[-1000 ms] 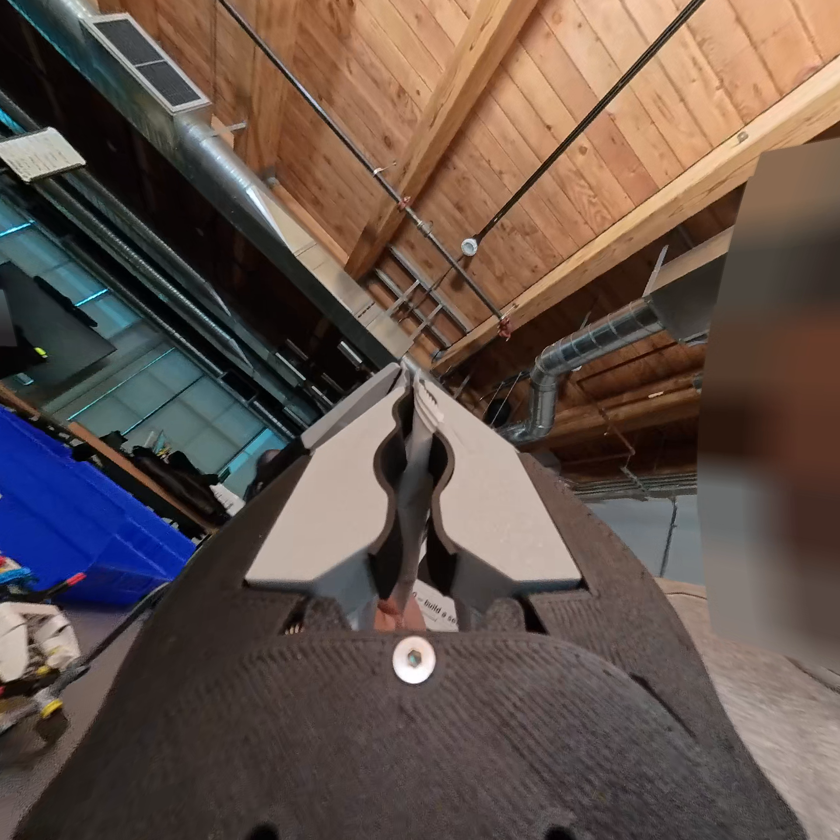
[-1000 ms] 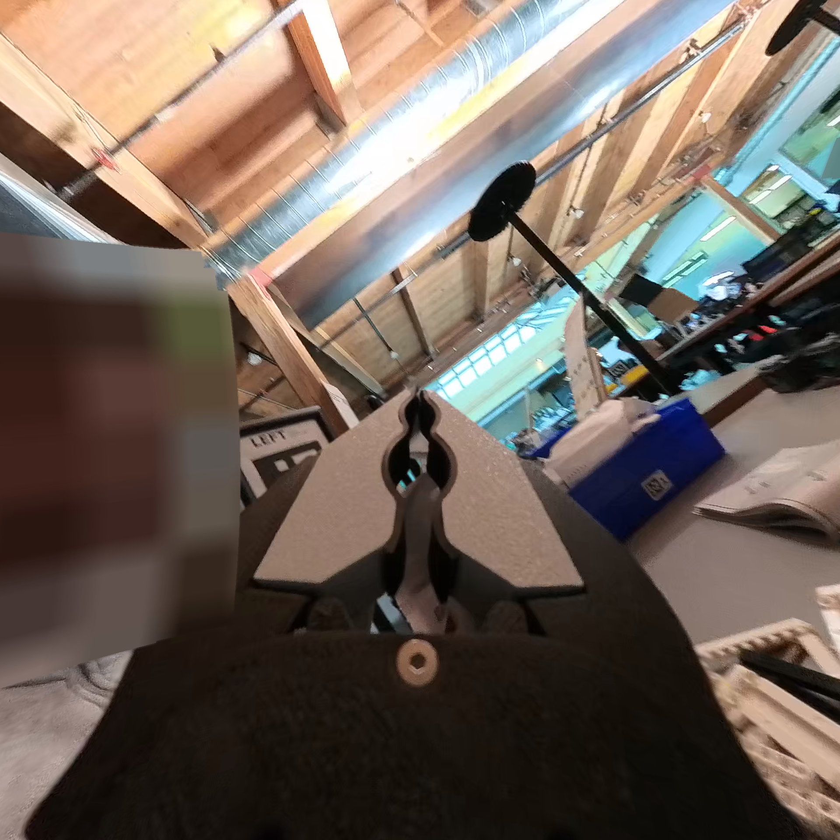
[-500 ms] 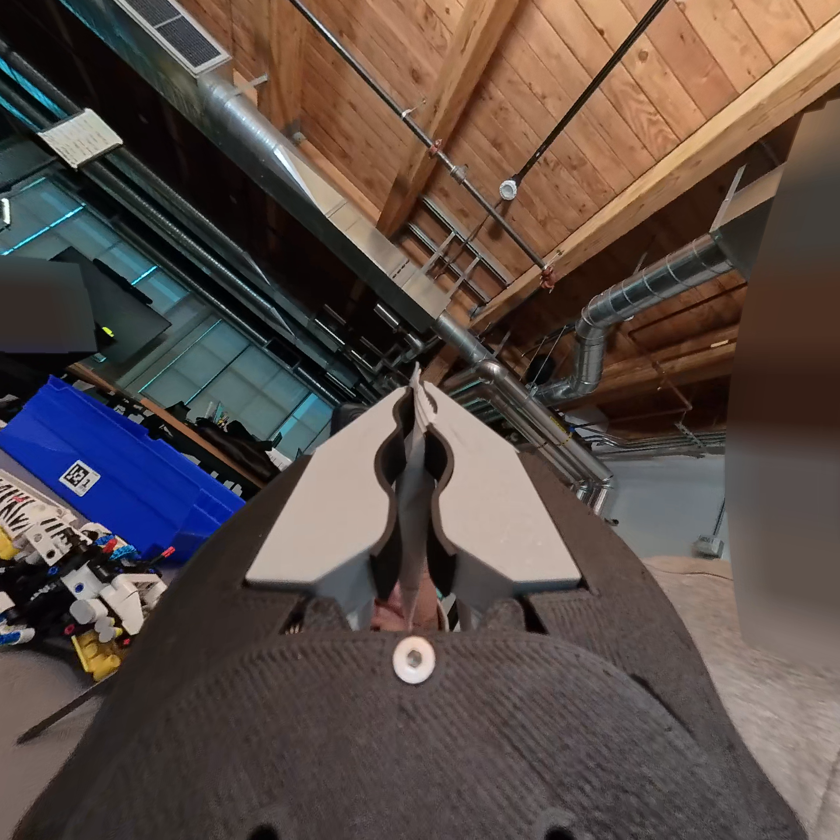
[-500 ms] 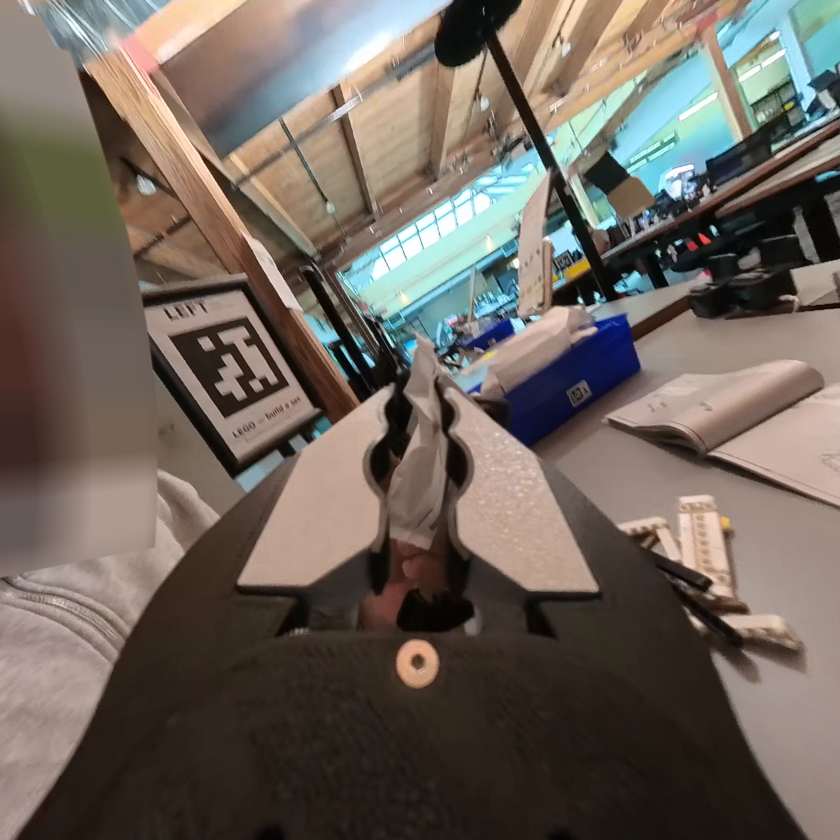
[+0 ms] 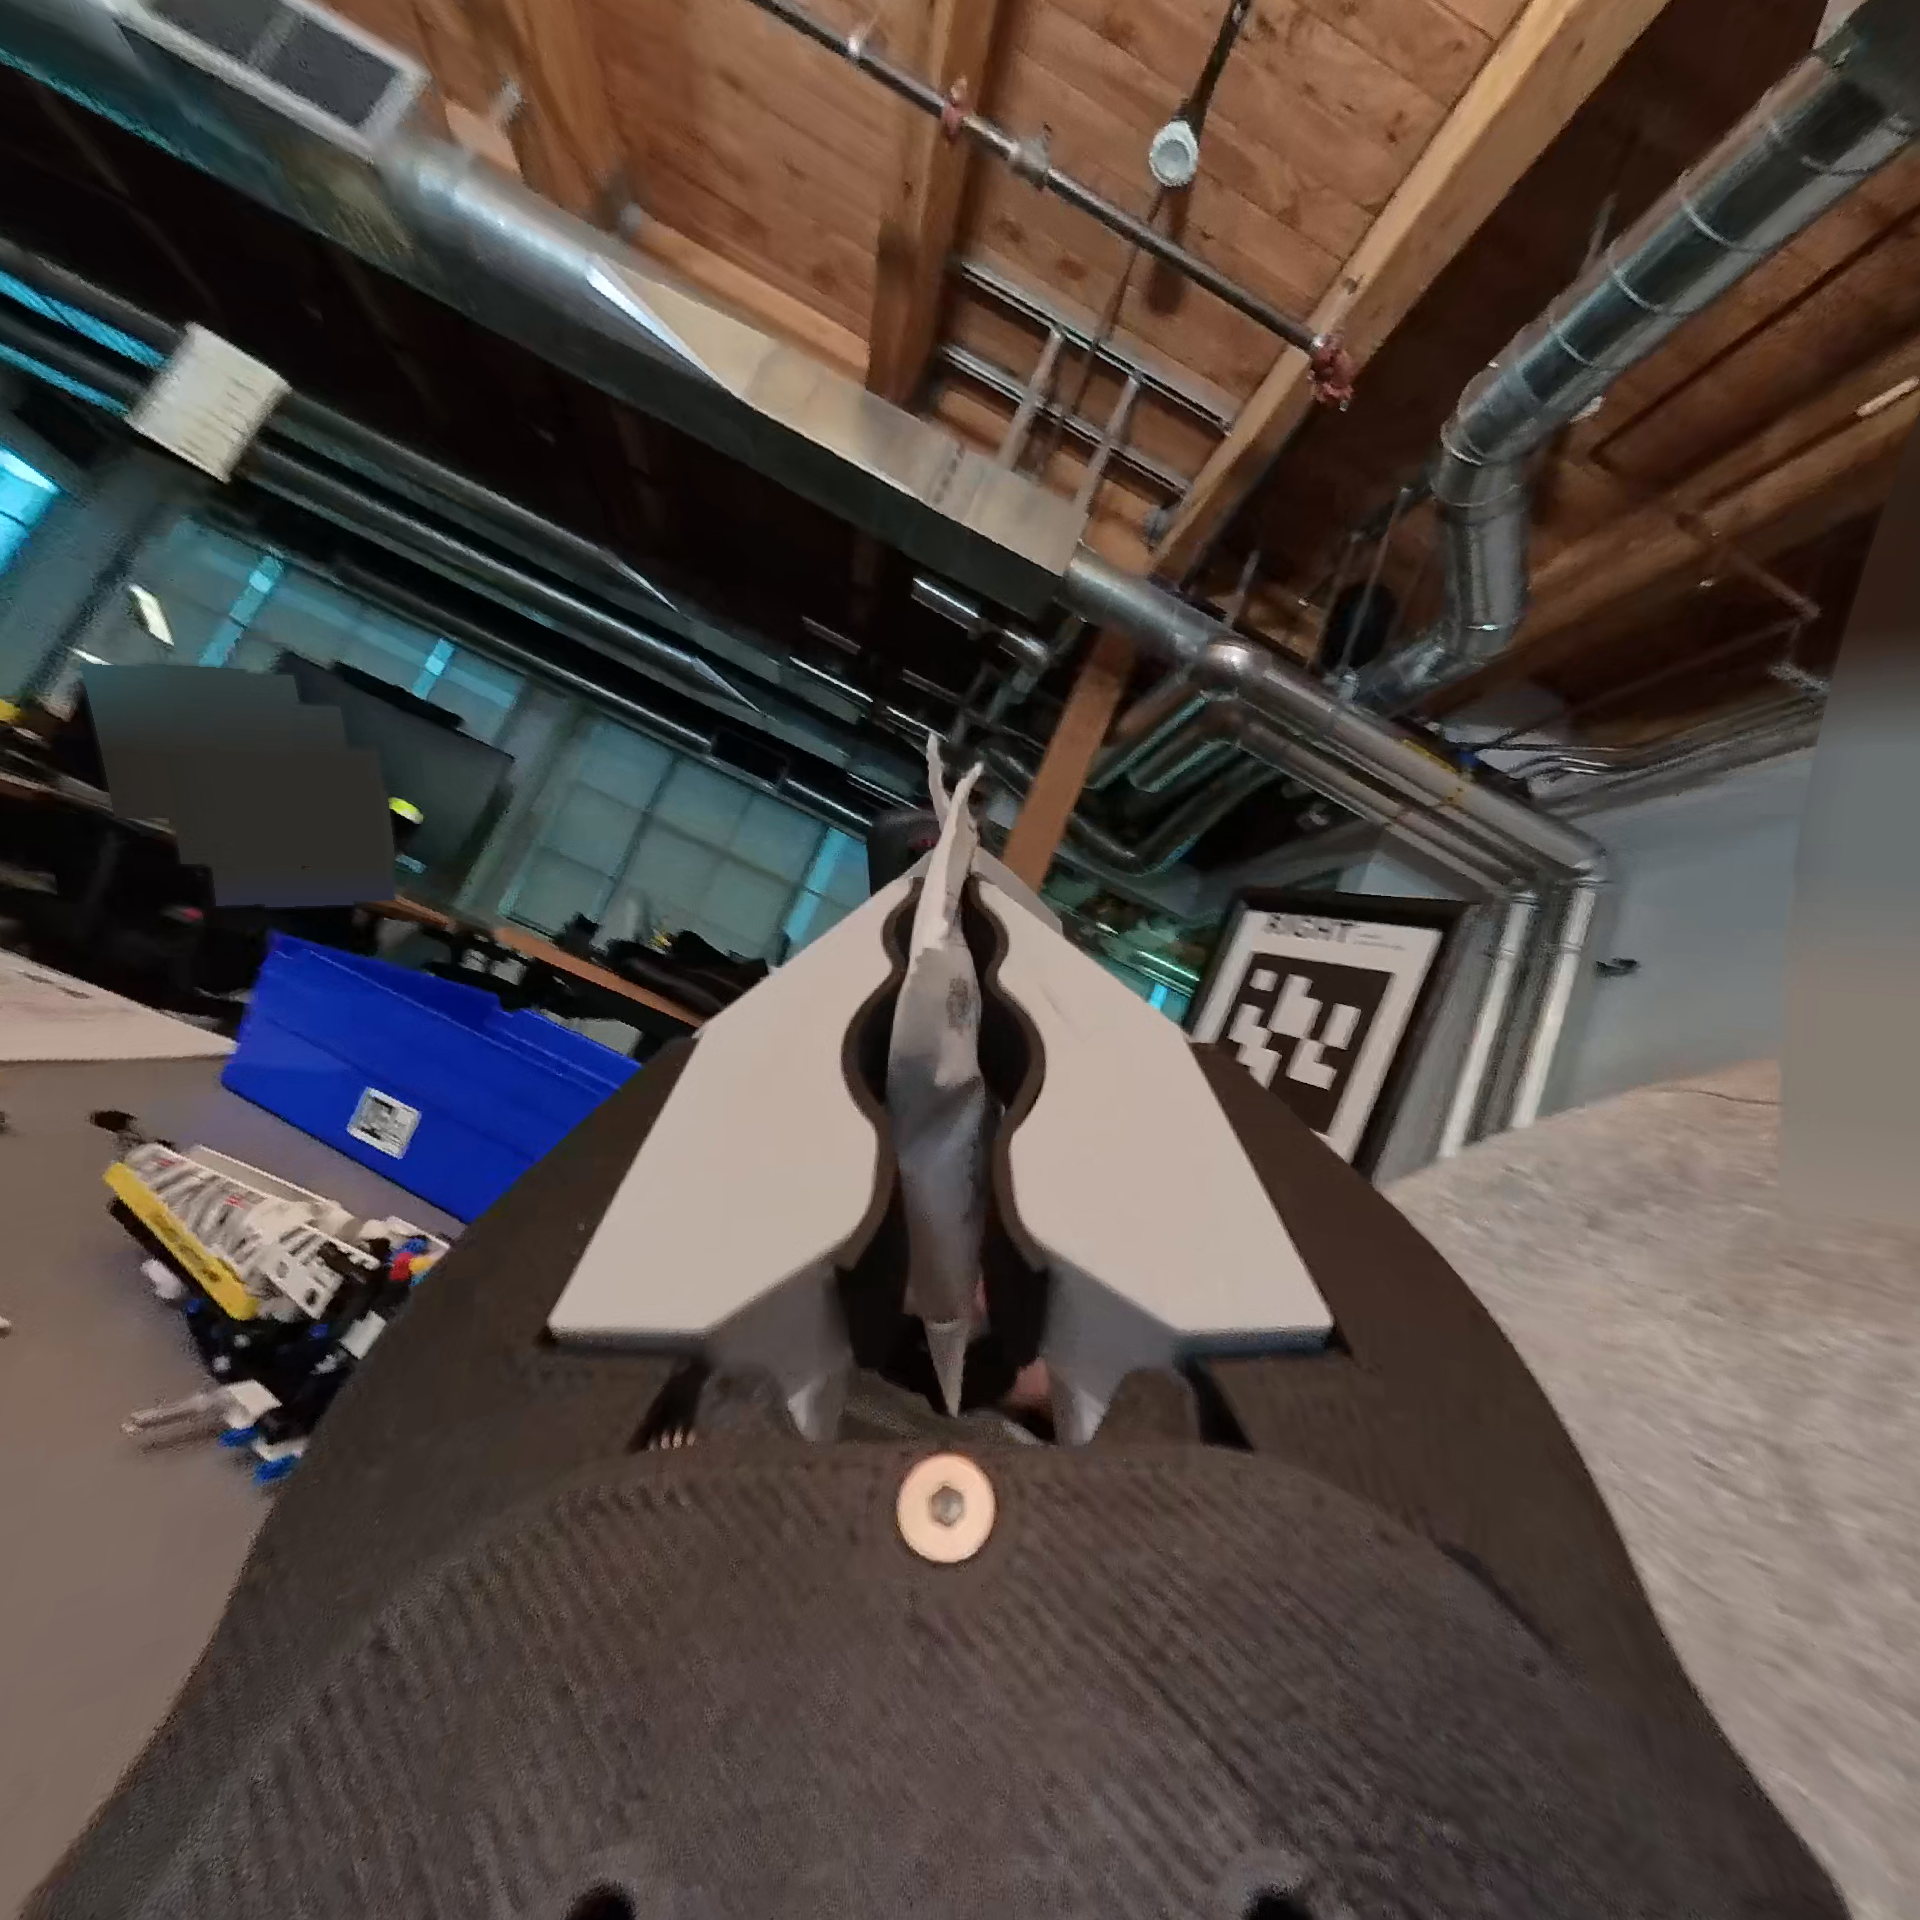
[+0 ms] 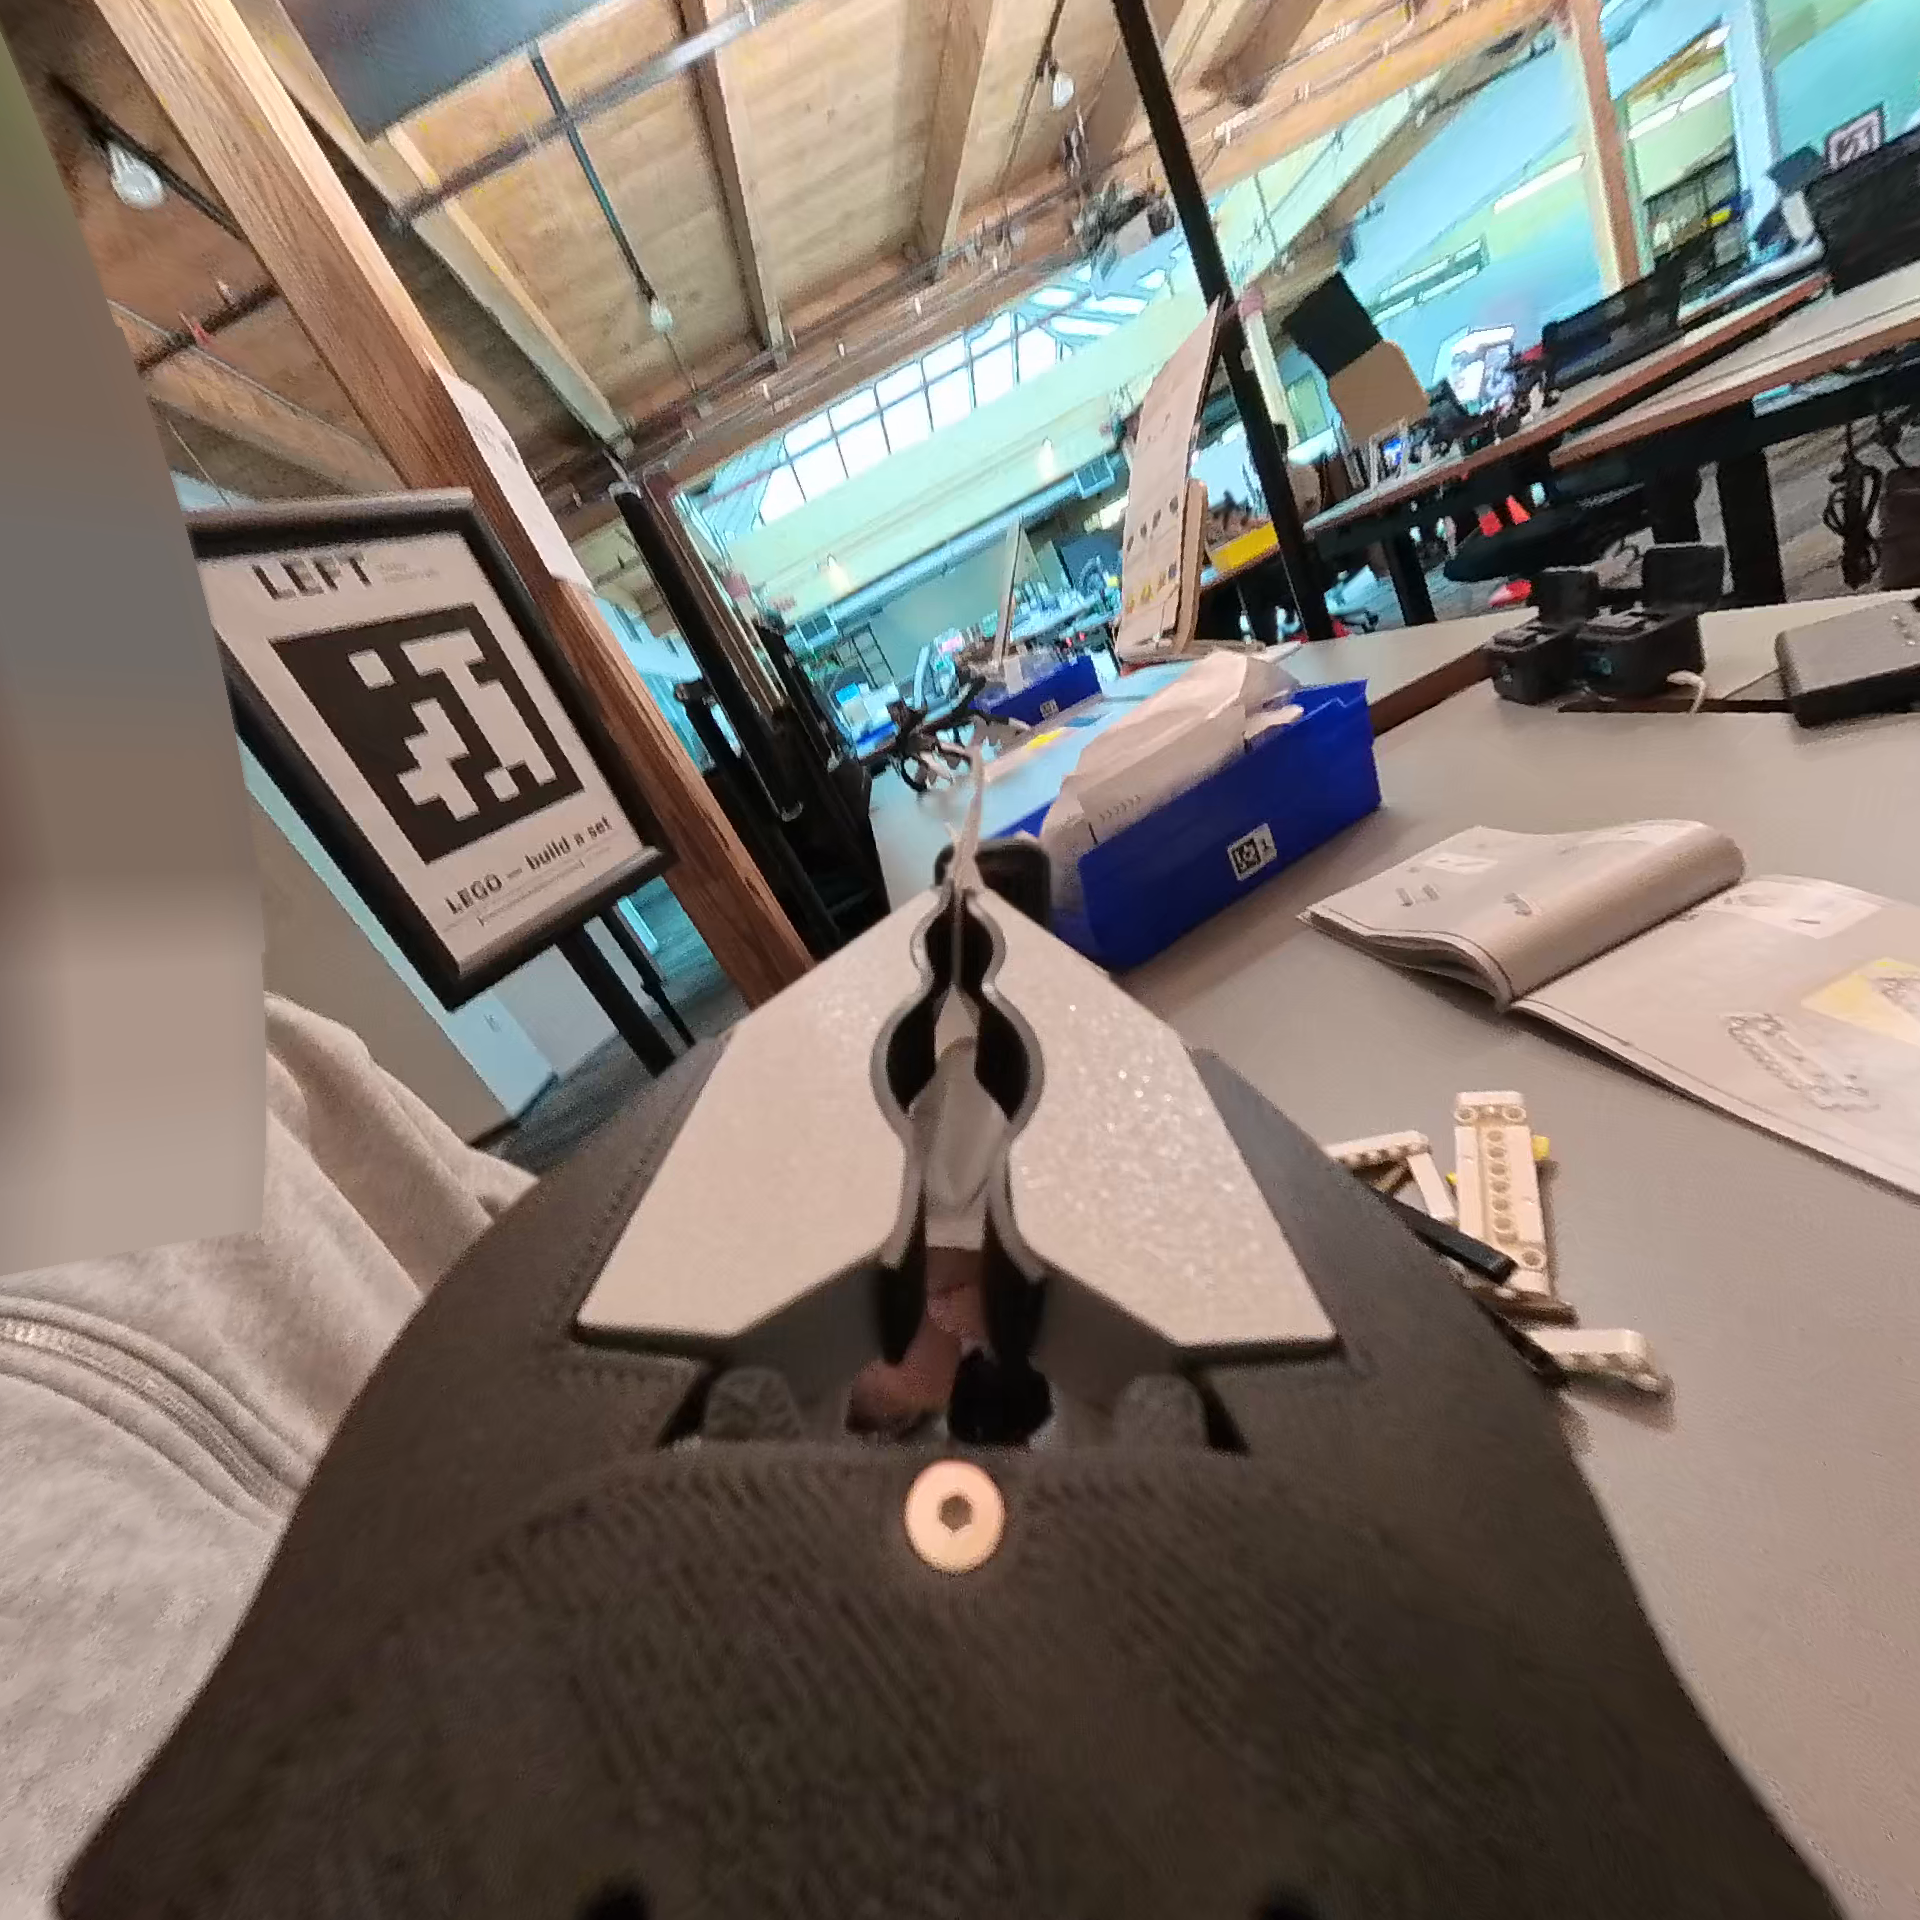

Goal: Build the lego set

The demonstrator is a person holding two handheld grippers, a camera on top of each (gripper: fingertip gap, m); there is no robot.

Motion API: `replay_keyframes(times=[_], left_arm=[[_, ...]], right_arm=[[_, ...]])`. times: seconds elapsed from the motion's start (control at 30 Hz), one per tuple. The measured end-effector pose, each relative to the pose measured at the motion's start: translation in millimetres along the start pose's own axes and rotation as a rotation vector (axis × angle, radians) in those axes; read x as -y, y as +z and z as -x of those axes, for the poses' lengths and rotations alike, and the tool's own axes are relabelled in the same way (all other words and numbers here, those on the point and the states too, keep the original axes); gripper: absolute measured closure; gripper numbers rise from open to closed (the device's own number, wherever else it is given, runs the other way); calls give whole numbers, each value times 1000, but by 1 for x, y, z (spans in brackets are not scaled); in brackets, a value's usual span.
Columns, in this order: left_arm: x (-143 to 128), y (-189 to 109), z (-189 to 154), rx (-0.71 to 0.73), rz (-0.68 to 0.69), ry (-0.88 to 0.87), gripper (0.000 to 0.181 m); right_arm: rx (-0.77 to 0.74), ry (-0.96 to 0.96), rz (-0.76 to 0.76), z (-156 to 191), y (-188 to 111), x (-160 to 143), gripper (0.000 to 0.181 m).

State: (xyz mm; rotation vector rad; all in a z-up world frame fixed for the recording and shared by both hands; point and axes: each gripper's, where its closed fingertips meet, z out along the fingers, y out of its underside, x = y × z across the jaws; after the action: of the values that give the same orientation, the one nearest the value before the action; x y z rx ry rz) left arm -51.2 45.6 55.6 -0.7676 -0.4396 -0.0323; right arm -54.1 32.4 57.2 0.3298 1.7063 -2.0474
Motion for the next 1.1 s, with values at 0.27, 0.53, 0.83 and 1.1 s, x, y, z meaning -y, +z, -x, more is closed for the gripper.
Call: replay_keyframes(times=[0.27,0.53,0.83,1.1], left_arm=[[10,4,-11,61,-121,80,179],[18,2,-15,32,-197,5,179],[24,-3,-11,22,-190,-2,180],[30,-5,-11,28,-128,50,179]], right_arm=[[103,183,-211,5,3,12,181],[200,371,-379,5,4,22,181],[40,177,-376,-2,-13,41,175],[37,120,-155,-1,-8,17,136]])
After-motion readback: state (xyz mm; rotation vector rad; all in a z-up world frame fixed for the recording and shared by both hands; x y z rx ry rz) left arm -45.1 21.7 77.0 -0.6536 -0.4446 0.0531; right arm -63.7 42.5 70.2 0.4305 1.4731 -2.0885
